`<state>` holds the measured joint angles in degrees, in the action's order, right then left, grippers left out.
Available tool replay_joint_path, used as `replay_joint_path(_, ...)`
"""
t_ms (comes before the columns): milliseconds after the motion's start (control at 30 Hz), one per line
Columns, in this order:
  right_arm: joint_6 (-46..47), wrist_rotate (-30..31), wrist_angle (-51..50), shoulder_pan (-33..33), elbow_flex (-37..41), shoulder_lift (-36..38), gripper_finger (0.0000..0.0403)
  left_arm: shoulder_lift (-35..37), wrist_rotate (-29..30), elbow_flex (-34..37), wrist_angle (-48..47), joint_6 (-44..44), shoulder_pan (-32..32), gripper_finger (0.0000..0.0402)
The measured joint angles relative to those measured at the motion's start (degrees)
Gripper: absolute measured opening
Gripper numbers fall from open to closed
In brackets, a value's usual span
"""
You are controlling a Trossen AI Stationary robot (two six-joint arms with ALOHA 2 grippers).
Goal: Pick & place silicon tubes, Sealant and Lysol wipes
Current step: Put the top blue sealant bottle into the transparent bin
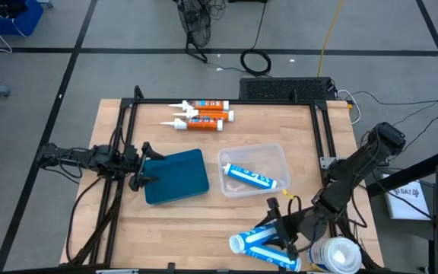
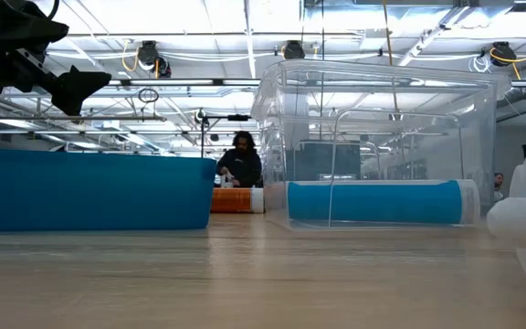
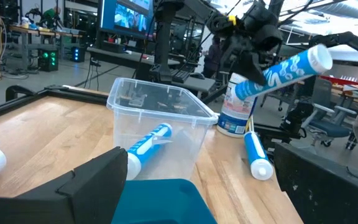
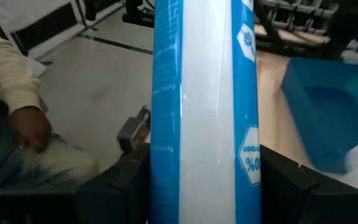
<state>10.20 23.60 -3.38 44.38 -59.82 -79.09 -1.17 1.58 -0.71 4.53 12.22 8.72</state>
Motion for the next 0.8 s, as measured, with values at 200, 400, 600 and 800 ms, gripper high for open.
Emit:
replay_joint_path(200, -5.06, 0.21, -5.50, -4.57, -5.13, 0.02, 0.0208, 0.00, 0.00, 0.00, -0.02, 0.01, 0.00, 0.0395)
replay_joint_path(400, -9.77, 0.32, -7.90, -10.29, -7.62, 0.02, 0.0208, 0.00, -0.01, 0.00, -0.02, -0.01, 0.01, 0.0395)
replay_joint_path(600, -11.00, 0.32, -10.57, -16.91, -7.90, 0.02, 0.0208, 0.00, -0.02, 0.00, -0.02, -0.01, 0.00, 0.0395)
replay_joint_path(800, -9.08, 0.36, -12.80, -23.28, -6.62, 0.02, 0.0208, 0.00, 0.00, 0.00, -0.02, -0.01, 0.00, 0.0395)
